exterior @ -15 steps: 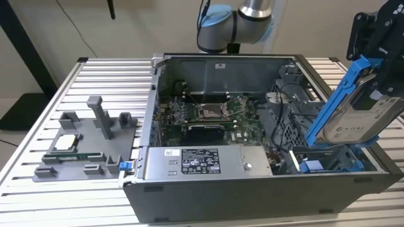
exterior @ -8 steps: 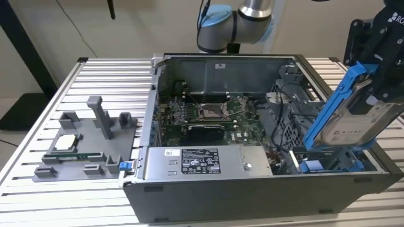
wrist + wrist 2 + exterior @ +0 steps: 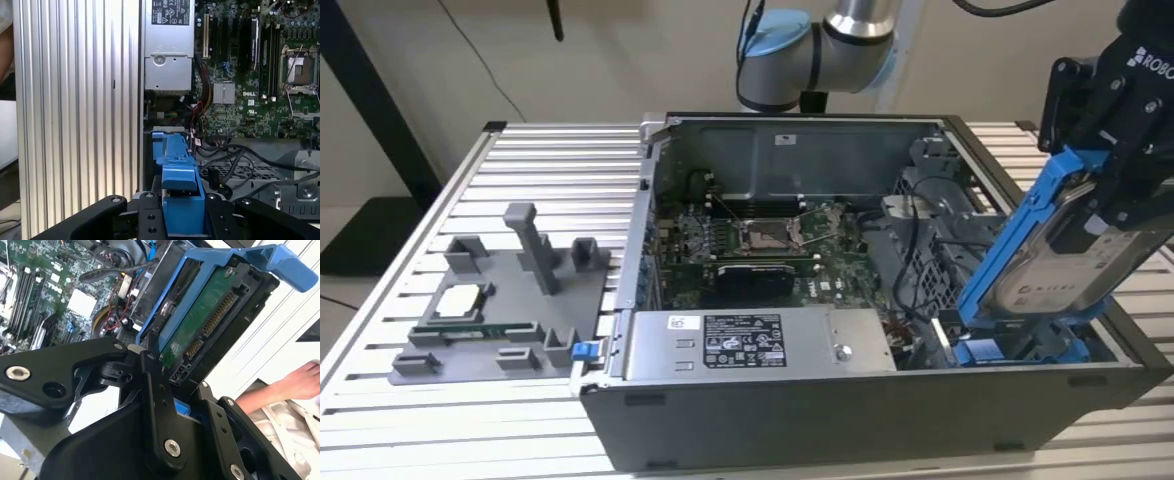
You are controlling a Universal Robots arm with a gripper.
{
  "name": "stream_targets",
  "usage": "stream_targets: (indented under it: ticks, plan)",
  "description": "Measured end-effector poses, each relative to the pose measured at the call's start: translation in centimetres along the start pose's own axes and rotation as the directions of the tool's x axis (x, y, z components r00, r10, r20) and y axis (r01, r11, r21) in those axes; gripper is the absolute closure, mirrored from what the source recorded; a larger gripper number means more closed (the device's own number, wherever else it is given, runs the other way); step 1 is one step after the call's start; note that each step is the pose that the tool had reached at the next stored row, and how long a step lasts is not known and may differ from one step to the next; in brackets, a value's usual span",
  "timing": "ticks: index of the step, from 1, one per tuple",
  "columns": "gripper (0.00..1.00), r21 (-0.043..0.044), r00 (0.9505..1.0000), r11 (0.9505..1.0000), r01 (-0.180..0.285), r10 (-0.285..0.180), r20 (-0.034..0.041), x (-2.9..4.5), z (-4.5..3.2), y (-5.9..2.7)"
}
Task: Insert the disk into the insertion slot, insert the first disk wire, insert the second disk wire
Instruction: 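Insert the disk into the insertion slot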
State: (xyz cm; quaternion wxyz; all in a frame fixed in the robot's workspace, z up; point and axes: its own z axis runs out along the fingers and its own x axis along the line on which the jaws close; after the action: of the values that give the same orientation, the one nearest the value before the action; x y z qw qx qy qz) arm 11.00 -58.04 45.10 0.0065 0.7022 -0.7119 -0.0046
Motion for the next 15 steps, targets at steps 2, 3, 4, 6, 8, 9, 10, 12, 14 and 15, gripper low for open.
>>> stream_targets:
  ticks: [2, 3, 4, 6, 8, 9, 10, 12, 14, 15]
  plan:
    - [1.0, 0.0001, 1.0, 1.0, 0.003, -0.003, -0.0001, 0.0, 0.32, -0.01]
    - [1.0, 0.0001, 1.0, 1.0, 0.006, -0.006, -0.0001, 0.0, 0.45, -0.01]
    - [1.0, 0.0001, 0.9999, 0.9999, 0.014, -0.014, -0.0003, 0.0, 0.54, -0.01]
    - [1.0, 0.0001, 0.9997, 0.9997, 0.024, -0.024, -0.0006, 0.0, 0.73, -0.01]
    - [1.0, 0.0004, 0.9996, 0.9996, 0.027, -0.027, -0.0004, 0.0, 0.95, -0.02]
    - [1.0, 0.0006, 0.9996, 0.9996, 0.027, -0.027, -0.0004, 0.0, 1.07, -0.02]
    - [1.0, 0.0008, 0.9996, 0.9996, 0.027, -0.027, -0.0006, 0.0, 1.17, -0.02]
    - [1.0, 0.001, 0.9996, 0.9996, 0.027, -0.027, -0.0005, -0.01, 1.36, -0.02]
    - [1.0, 0.0012, 0.9996, 0.9996, 0.027, -0.027, -0.0005, -0.02, 1.55, -0.03]
    - [1.0, 0.0013, 0.9996, 0.9996, 0.027, -0.027, -0.0004, -0.03, 1.63, -0.03]
